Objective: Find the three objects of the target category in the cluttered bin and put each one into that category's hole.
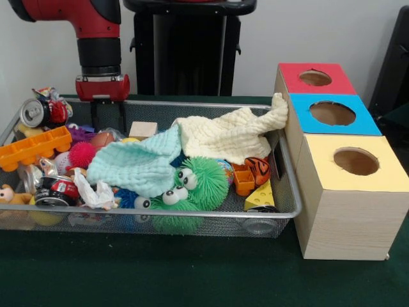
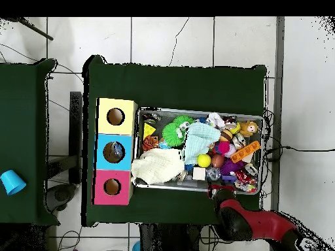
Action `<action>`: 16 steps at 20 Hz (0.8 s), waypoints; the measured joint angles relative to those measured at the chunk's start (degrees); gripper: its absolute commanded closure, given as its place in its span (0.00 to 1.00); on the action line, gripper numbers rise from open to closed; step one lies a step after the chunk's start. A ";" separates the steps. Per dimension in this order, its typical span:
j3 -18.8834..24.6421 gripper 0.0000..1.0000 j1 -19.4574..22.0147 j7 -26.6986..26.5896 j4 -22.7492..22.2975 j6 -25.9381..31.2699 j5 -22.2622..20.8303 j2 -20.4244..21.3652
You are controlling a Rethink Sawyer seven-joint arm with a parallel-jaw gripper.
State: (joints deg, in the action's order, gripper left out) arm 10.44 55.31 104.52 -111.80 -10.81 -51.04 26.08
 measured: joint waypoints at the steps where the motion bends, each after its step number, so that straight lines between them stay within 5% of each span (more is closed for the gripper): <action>1: 0.29 0.00 0.36 0.00 -0.02 -0.01 -0.26 -0.05; 16: 0.91 0.00 0.94 0.00 -0.05 -0.04 -1.34 -0.11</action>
State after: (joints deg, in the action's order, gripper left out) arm 11.35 56.26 104.52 -111.85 -10.85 -52.38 25.97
